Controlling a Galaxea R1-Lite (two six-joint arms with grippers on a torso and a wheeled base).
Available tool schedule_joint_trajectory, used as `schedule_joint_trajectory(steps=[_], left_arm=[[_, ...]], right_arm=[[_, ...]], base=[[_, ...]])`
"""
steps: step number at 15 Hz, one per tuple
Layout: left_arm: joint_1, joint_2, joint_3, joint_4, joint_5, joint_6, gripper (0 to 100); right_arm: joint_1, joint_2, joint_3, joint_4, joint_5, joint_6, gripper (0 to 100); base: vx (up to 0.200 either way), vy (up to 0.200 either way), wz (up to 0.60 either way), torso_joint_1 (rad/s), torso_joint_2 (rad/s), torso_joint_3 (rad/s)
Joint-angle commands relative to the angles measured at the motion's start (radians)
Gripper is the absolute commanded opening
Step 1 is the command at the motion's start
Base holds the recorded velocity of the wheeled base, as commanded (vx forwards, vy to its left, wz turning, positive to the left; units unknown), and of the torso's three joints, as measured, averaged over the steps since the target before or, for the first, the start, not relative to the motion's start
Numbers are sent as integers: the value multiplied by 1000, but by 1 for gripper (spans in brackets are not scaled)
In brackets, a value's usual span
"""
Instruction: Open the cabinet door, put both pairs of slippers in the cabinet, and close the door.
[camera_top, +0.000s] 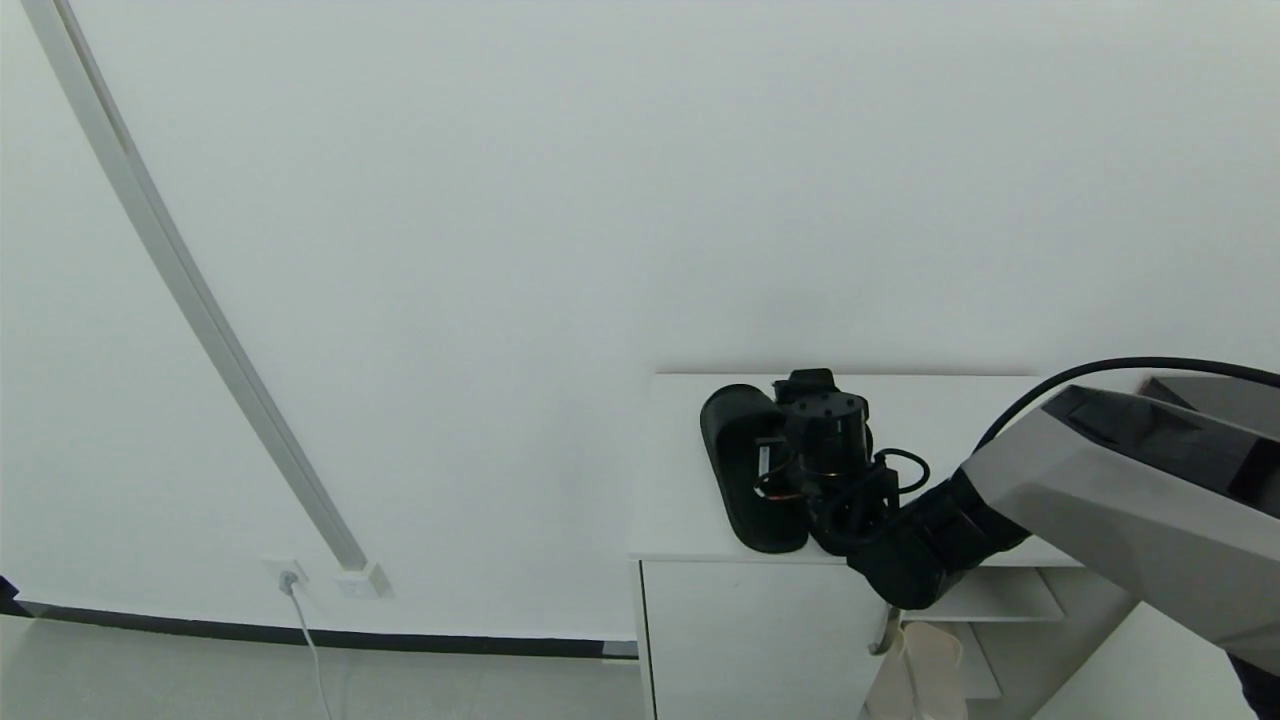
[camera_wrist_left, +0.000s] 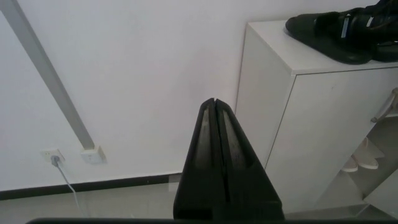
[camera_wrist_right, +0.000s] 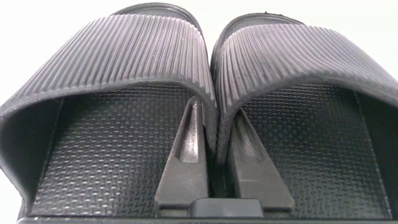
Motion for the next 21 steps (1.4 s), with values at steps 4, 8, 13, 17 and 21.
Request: schedule_joint_trajectory(steps=[4, 8, 13, 17, 21], left_arm=[[0, 1, 0, 0, 0, -1, 0], [0, 1, 0, 0, 0, -1, 0], [0, 1, 0, -2, 0, -3, 0], [0, 1, 0, -2, 25, -11, 0], [0, 1, 0, -2, 28, -12, 0]], right_arm=[[2, -126, 116, -22, 74, 5, 0], [13, -457, 444, -31, 232, 2, 0], [147, -652, 686, -20, 247, -4, 0], [187, -632, 700, -22, 245, -3, 0], [187, -626, 700, -23, 245, 2, 0]], base=[[0, 0, 0, 0, 0, 0], [0, 0, 0, 0, 0, 0], [0, 0, 0, 0, 0, 0], [0, 0, 0, 0, 0, 0], [0, 0, 0, 0, 0, 0]])
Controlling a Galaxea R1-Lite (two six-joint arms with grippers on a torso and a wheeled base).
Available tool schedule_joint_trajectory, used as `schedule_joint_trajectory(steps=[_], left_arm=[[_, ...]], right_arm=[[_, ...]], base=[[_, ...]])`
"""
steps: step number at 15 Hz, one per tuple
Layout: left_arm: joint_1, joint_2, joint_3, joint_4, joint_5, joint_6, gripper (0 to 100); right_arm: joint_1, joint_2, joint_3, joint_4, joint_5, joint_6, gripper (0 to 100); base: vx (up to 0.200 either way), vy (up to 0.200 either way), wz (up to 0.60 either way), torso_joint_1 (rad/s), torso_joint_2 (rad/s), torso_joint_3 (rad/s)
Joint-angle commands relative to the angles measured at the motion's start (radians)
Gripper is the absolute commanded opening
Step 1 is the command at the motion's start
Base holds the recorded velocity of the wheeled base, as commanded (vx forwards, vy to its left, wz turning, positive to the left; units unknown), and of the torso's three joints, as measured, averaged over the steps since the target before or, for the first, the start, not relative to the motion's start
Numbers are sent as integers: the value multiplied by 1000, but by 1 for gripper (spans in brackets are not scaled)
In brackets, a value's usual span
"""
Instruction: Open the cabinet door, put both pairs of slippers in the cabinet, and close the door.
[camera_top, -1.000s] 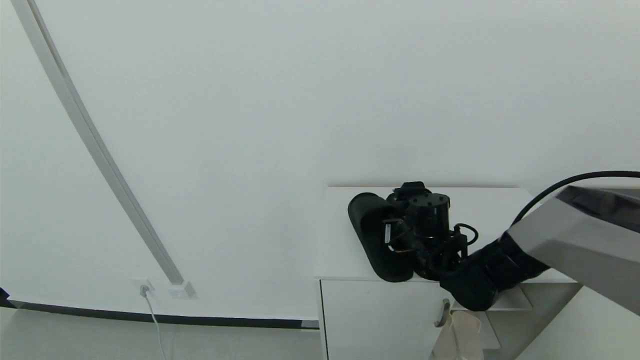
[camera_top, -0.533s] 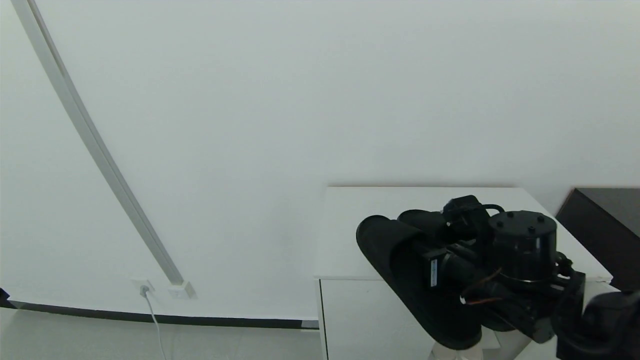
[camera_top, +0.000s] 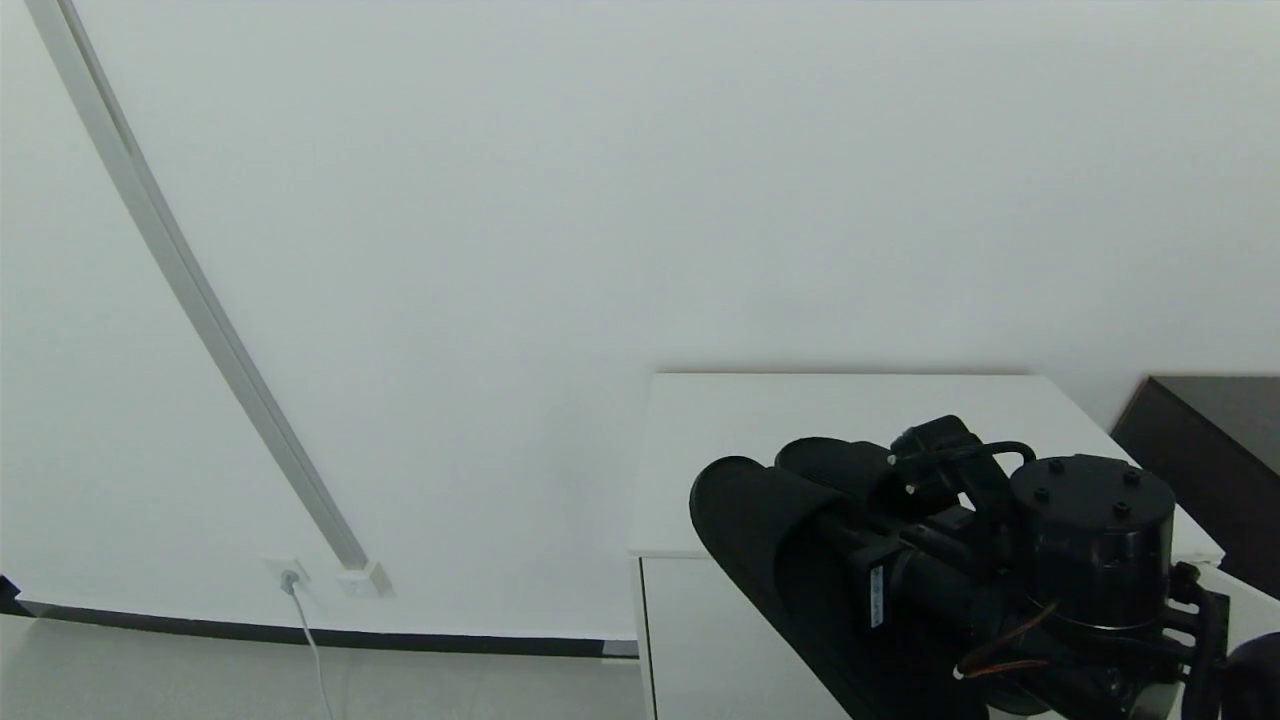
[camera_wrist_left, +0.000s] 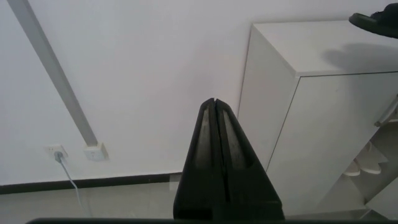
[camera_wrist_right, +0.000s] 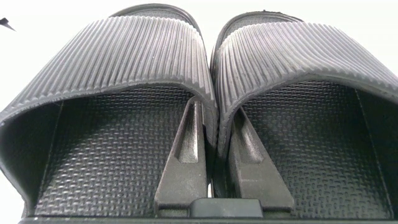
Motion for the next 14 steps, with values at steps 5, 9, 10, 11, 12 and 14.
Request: schedule_joint_trajectory(steps=[5, 9, 10, 11, 12, 14], left_arm=[[0, 1, 0, 0, -5, 1, 0], [0, 1, 0, 0, -5, -1, 0], [0, 1, 0, 0, -5, 1, 0], [0, 1, 0, 0, -7, 1, 0], [0, 1, 0, 0, -7, 1, 0], [0, 1, 0, 0, -7, 1, 0]], right_arm=[[3, 21, -1, -6, -2, 2, 0], [11, 26, 0, -6, -9, 2, 0], [11, 26, 0, -6, -9, 2, 0], [11, 26, -1, -6, -9, 2, 0], [12, 26, 0, -6, -9, 2, 0], [15, 26, 0, -6, -9, 2, 0]], base=[[0, 0, 0, 0, 0, 0], [0, 0, 0, 0, 0, 0], [0, 0, 0, 0, 0, 0], [-200, 0, 0, 7, 7, 2], [-200, 0, 0, 2, 2, 2], [-200, 0, 0, 17, 7, 2]])
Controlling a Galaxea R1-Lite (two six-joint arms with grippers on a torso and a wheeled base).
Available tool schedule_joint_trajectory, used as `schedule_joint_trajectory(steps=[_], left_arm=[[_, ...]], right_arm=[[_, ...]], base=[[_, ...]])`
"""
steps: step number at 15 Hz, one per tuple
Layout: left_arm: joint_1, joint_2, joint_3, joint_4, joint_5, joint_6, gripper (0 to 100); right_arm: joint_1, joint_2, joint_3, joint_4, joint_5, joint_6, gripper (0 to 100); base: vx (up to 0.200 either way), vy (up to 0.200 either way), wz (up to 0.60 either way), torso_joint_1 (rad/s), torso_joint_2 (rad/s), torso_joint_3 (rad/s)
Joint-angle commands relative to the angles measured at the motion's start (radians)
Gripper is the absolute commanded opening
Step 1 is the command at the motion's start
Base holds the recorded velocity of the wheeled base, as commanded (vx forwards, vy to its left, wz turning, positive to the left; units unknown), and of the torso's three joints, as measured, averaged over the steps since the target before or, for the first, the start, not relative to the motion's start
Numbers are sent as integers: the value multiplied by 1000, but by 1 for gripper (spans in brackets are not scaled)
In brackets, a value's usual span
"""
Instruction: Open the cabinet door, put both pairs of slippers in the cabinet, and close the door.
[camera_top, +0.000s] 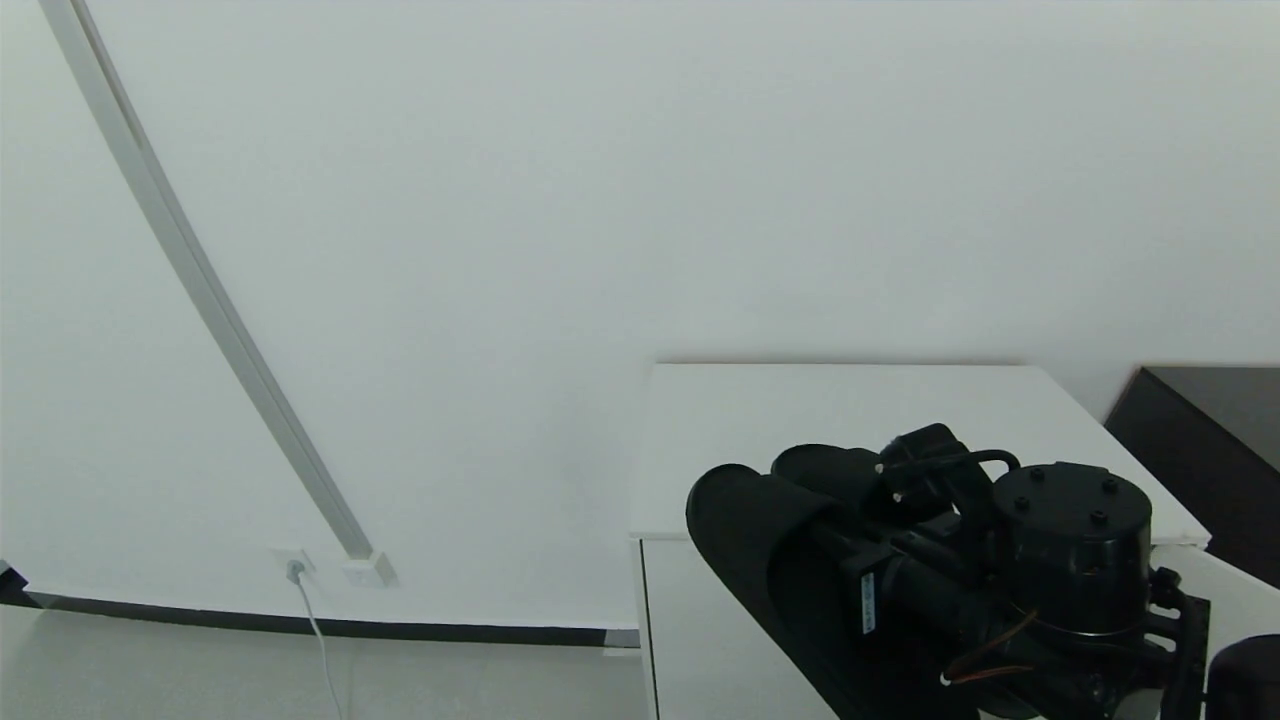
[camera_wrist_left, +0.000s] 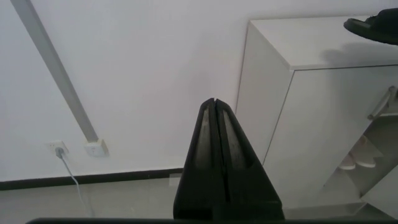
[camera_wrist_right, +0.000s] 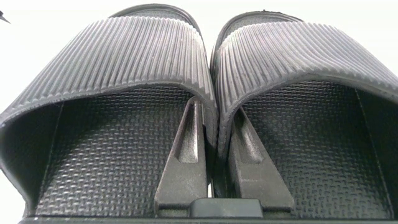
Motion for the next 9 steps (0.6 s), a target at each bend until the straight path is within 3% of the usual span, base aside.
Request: schedule_joint_trajectory(steps=[1, 5, 9], left_arm=[[0, 1, 0, 0, 0, 0, 0], [0, 1, 0, 0, 0, 0, 0], [0, 1, 0, 0, 0, 0, 0]], right_arm=[[4, 4, 0, -1, 0, 0, 0], [7, 4, 1, -1, 0, -2, 0], [10, 0, 10, -1, 0, -5, 0]], base=[[-200, 0, 0, -7, 2, 2], [-200, 0, 0, 0, -1, 7], [0, 0, 0, 0, 0, 0]])
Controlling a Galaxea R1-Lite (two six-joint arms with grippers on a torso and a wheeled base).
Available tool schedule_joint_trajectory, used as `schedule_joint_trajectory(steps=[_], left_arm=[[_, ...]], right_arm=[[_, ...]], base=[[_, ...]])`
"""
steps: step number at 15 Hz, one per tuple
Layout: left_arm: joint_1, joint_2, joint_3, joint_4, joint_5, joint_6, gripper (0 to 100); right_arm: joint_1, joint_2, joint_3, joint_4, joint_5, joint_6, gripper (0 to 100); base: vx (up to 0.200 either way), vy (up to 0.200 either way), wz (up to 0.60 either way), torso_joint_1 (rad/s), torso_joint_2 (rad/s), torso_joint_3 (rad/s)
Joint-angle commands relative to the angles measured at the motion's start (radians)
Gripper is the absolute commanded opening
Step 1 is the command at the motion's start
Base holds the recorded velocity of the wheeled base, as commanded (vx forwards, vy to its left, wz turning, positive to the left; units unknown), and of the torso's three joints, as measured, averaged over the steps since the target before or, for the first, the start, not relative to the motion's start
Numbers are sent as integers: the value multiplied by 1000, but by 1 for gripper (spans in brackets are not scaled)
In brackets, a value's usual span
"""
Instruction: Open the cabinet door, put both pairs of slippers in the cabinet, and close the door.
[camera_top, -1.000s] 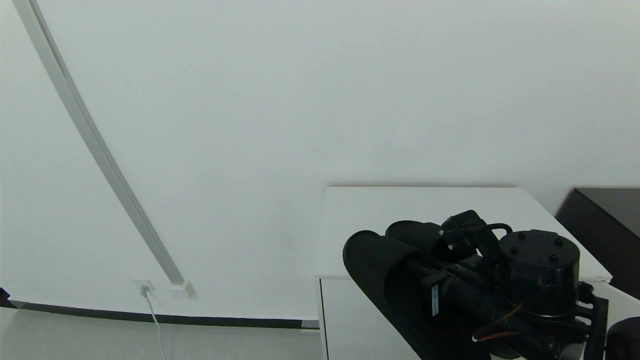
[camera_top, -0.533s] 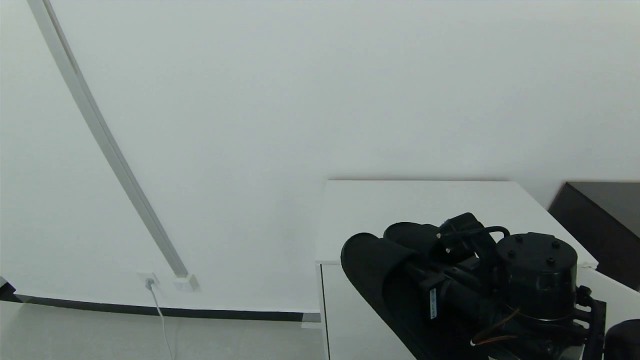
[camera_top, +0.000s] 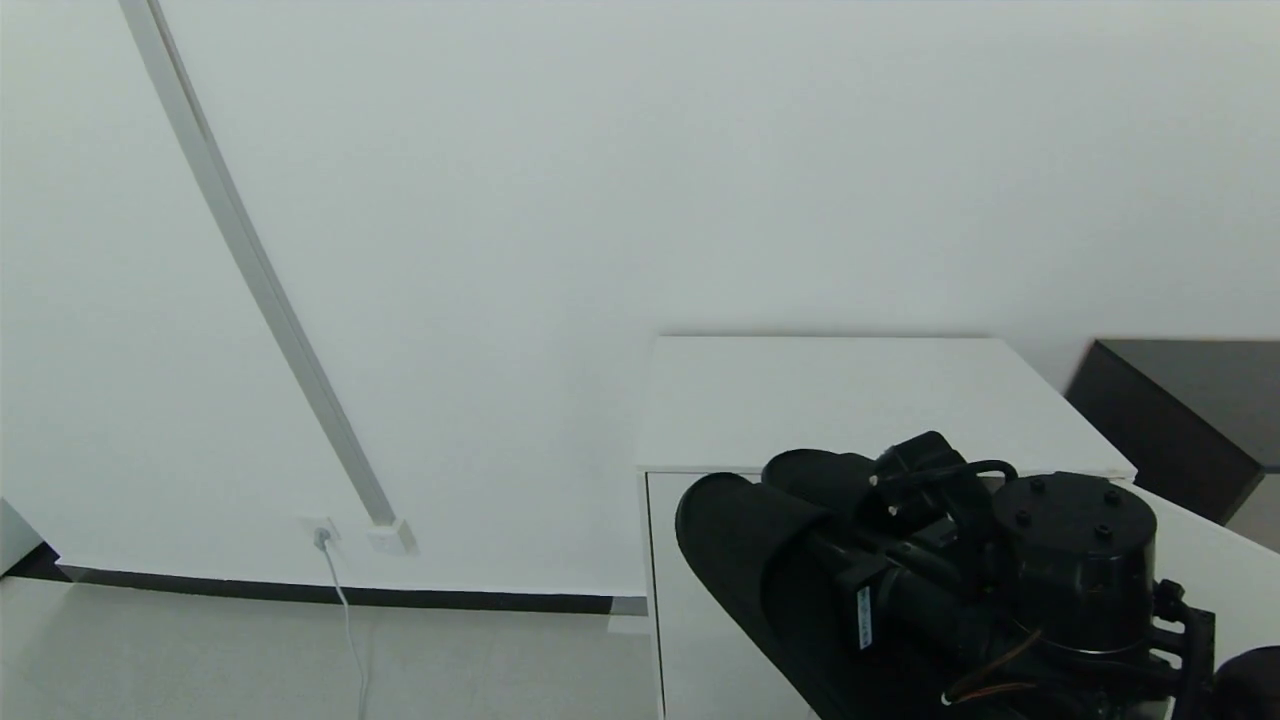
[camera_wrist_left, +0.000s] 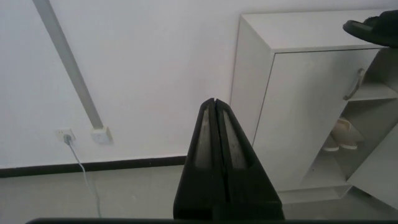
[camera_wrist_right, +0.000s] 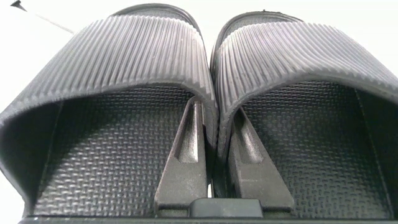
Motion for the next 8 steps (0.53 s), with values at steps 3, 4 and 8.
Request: schedule_joint_trajectory(steps=[3, 4, 8], left_arm=[[0, 1, 0, 0, -1, 0, 0], [0, 1, 0, 0, -1, 0, 0], [0, 1, 0, 0, 0, -2, 0]], right_arm=[[1, 1, 11, -2, -2, -2, 0], [1, 1, 11, -2, -1, -2, 0], [1, 6, 12, -4, -2, -2, 0]], base=[[0, 0, 0, 0, 0, 0], [0, 0, 0, 0, 0, 0], [0, 0, 0, 0, 0, 0]])
